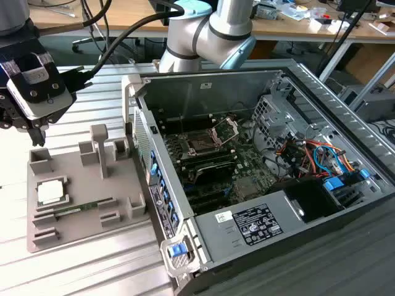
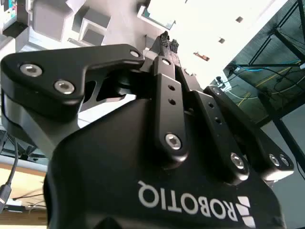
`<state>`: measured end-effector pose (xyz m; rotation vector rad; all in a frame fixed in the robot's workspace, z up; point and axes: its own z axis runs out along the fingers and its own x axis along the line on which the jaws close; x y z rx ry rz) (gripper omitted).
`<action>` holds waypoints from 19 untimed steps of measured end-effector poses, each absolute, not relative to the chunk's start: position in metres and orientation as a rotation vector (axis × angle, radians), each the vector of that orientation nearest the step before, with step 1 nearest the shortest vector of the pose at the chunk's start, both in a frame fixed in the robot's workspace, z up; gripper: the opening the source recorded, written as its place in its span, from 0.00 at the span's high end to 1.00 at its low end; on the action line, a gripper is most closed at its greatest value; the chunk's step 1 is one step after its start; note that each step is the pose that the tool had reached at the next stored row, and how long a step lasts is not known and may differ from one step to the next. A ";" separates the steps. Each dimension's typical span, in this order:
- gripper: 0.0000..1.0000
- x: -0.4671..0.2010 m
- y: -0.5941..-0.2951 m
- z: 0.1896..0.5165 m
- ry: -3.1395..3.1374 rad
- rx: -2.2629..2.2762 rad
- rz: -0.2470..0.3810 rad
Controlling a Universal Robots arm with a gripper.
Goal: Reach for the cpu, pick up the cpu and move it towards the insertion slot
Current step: 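Reach for the cpu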
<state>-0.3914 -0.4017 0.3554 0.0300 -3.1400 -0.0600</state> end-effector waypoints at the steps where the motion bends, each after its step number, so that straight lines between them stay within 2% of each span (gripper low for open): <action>1: 0.90 -0.391 -0.402 0.355 -3.140 0.030 -0.060; 19: 0.90 -0.395 -0.402 0.354 -3.140 0.030 -0.060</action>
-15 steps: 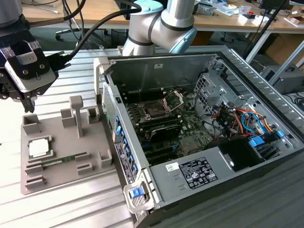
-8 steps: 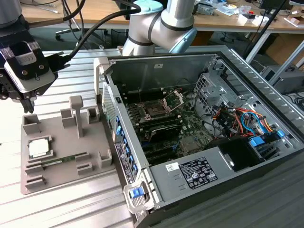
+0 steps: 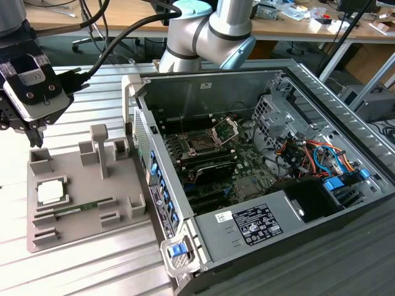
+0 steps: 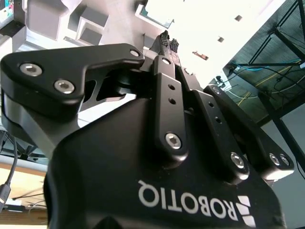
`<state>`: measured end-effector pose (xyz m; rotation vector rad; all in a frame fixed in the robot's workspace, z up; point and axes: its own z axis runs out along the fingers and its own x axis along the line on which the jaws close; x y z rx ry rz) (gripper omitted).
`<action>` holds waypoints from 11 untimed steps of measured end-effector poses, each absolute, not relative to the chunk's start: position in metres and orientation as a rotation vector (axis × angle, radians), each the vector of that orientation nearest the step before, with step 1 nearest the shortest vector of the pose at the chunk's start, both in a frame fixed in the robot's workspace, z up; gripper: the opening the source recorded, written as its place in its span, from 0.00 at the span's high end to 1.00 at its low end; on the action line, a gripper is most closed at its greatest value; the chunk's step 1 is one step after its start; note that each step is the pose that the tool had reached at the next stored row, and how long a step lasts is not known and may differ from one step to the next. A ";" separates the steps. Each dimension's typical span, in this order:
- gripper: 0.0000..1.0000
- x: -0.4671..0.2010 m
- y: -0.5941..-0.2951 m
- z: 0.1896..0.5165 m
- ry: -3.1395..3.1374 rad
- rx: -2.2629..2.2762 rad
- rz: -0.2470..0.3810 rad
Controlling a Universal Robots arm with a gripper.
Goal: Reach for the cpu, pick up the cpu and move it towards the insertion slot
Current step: 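Reach for the cpu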
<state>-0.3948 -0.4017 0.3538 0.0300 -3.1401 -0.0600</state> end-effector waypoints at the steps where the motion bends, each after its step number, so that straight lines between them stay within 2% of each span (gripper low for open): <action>1: 0.90 -0.395 -0.402 0.354 -3.140 0.030 -0.060; 11: 0.90 -0.397 -0.402 0.353 -3.140 0.030 -0.060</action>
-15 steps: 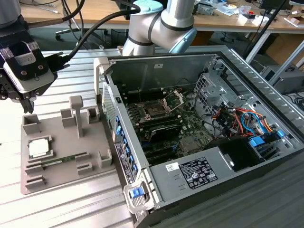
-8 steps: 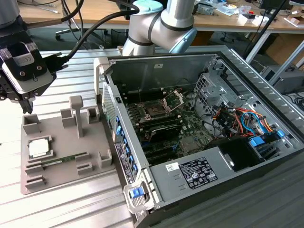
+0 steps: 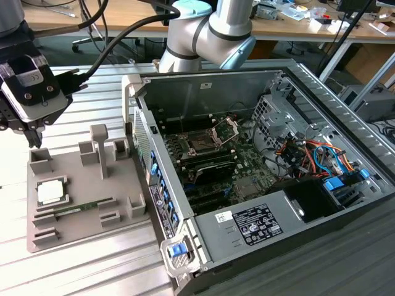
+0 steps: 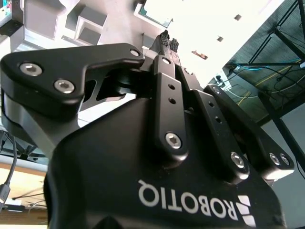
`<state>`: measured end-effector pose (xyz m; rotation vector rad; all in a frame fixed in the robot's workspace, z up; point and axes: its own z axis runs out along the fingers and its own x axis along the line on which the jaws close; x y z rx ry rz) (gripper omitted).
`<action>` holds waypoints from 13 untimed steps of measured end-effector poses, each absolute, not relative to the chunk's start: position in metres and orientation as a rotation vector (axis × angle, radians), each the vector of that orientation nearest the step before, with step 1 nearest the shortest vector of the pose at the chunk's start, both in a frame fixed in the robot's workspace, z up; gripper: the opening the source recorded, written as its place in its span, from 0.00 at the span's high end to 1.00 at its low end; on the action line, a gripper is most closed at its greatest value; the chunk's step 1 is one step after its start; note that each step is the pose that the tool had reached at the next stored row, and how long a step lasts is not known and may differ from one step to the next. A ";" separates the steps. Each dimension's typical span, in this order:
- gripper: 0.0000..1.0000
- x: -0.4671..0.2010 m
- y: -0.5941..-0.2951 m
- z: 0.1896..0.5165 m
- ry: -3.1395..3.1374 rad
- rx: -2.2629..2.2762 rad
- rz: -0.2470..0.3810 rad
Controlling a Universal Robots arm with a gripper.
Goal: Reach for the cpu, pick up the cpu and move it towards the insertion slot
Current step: 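Reach for the cpu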
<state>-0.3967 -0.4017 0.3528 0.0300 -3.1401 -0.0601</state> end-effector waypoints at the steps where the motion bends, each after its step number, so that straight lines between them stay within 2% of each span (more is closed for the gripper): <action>1: 0.90 -0.397 -0.402 0.353 -3.140 0.030 -0.060; 13: 0.90 -0.403 -0.402 0.351 -3.140 0.030 -0.060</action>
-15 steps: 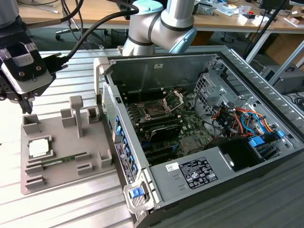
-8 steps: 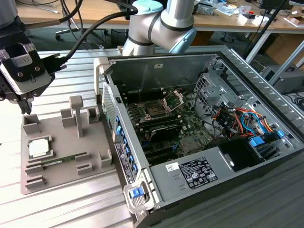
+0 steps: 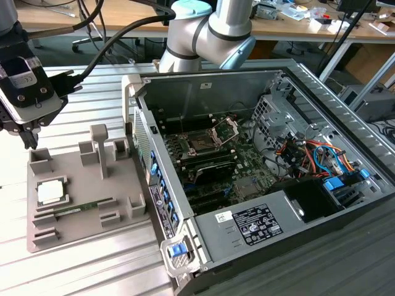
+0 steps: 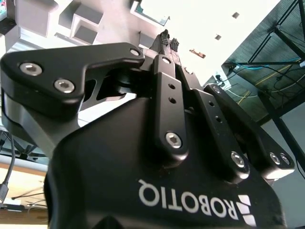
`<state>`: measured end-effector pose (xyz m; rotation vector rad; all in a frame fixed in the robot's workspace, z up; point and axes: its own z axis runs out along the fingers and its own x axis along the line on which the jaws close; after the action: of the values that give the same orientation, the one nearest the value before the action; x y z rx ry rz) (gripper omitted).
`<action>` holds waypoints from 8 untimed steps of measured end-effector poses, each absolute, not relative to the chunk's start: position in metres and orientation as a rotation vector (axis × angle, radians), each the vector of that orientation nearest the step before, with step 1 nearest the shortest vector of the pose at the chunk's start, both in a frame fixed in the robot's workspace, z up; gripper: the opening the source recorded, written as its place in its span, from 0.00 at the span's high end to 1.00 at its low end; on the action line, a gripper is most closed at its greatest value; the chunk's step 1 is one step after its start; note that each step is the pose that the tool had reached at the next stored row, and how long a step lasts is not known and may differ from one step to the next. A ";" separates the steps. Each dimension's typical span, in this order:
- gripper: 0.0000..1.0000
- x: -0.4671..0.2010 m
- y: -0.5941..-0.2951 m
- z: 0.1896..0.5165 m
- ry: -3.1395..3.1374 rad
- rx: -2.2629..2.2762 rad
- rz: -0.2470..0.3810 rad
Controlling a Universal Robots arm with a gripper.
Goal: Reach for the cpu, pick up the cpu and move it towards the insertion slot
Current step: 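Reach for the cpu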
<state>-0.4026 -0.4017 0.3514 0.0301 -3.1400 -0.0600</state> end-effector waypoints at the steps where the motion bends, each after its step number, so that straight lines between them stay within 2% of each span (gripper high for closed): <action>1: 0.90 -0.403 -0.402 0.351 -3.140 0.030 -0.060; 8: 0.90 -0.405 -0.402 0.351 -3.140 0.030 -0.060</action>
<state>-0.4050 -0.4017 0.3508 0.0300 -3.1400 -0.0600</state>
